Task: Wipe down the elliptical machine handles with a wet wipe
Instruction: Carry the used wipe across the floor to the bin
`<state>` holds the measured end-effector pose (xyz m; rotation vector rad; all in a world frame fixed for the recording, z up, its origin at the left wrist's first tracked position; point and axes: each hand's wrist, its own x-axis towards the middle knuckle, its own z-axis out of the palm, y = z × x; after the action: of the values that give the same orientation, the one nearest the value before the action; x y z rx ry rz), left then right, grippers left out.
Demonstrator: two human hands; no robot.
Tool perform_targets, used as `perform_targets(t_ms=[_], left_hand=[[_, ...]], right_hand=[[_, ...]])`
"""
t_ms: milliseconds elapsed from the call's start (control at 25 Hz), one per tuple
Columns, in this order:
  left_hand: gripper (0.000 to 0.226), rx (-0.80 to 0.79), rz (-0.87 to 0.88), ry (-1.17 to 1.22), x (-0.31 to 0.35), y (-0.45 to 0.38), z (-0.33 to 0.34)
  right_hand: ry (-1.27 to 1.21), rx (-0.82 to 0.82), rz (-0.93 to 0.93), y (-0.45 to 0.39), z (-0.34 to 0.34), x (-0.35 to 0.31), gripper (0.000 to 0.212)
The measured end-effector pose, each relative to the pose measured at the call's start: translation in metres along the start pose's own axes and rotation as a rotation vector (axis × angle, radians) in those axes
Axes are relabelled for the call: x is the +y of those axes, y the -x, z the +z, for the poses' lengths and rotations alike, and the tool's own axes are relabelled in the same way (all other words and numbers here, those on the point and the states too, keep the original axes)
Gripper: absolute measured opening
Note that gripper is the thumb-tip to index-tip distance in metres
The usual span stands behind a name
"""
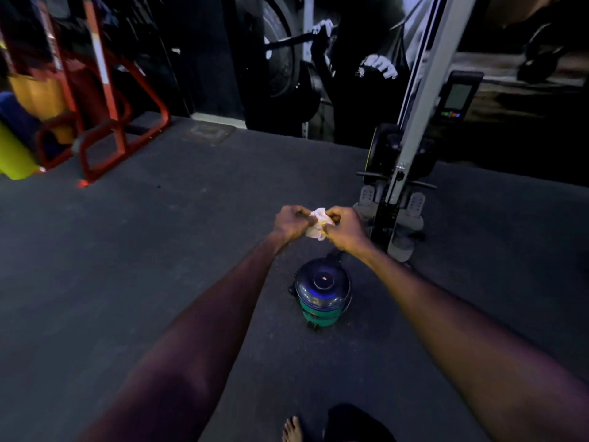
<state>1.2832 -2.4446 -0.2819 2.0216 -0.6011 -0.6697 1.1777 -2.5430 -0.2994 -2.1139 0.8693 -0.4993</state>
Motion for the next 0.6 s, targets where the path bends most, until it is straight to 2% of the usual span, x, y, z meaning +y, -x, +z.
perform_targets(t_ms=[320,440,520,600], left_hand=[[0.017,-0.065,-0.028,-0.083,0.003,-0.145,0.009],[0.018,-0.092,-0.059,-0.115,0.002,-0.194,0.017],[0.015,-0.107,-0.076,-0.128,0.002,-0.221,0.019],[0.012,-0.105,-0.094,-0.136,0.000,-0.244,0.020]], right_hand=[[-0.033,0.002,0.078,-0.136,0.041,0.041,0.006],[-0.064,-0.014,0.120,-0.187,0.060,0.066,0.013],[-0.050,-0.036,0.139,-0.210,0.066,0.072,0.004],[-0.023,-0.062,0.155,-0.227,0.068,0.072,0.008]])
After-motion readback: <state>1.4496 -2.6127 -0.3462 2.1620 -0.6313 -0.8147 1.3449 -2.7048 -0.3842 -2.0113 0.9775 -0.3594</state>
